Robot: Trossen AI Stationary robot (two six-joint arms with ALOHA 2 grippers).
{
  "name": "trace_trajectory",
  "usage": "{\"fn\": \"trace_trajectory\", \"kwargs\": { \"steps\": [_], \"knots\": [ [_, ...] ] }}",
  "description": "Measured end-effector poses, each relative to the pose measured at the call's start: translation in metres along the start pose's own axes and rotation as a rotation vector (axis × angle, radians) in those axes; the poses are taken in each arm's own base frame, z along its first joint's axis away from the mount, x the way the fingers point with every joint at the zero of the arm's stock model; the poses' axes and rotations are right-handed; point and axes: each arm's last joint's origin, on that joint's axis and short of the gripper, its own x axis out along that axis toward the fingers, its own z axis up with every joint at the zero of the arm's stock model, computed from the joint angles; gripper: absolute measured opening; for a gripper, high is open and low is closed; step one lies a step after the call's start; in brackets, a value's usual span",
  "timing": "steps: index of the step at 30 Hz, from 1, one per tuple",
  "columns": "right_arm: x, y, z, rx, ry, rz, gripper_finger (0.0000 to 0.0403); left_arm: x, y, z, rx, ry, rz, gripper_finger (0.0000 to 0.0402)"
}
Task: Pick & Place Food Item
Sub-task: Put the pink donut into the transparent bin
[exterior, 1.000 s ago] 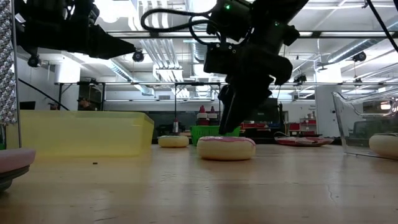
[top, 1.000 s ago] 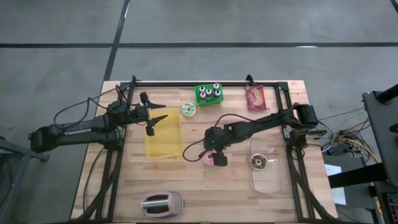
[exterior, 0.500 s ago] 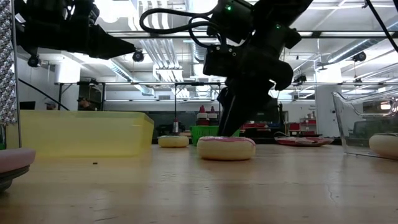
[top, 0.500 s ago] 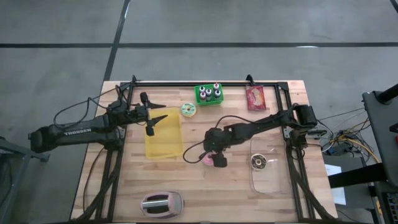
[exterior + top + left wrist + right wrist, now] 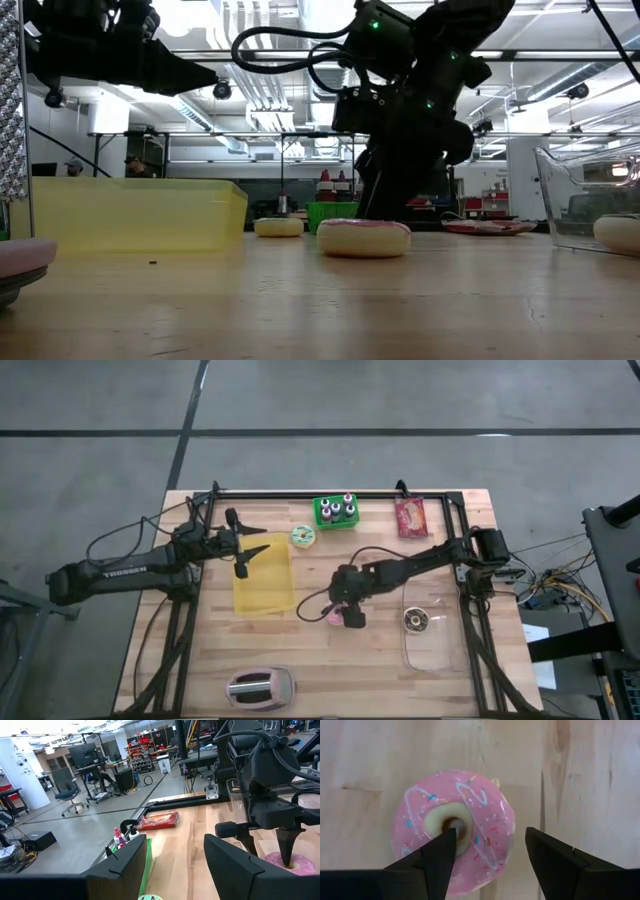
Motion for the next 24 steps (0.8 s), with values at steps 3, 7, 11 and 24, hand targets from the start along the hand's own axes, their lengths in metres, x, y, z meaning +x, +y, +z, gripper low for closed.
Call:
{"fn": "trace_trajectory", "kwargs": {
  "steps": [3,7,11,24],
  "knots": [
    [0.0,0.0,0.0,-0.003,-0.007,-0.025,0.0226,0.0,0.0,0.0,-0.003,0.0,0.0,0.0202],
    [0.0,0.003,0.0,-0.018,-0.009,-0.036,0.0199,0.0,0.0,0.0,-0.005,0.0,0.0,0.0202],
    [0.001,0.004,0.0,-0.021,-0.009,-0.033,0.0142,0.0,0.0,0.0,-0.007,0.0,0.0,0.0202],
    [-0.003,0.013,0.005,-0.038,-0.028,-0.07,0.0011,0.0,0.0,0.0,-0.016,0.0,0.0,0.0202]
  ]
}}
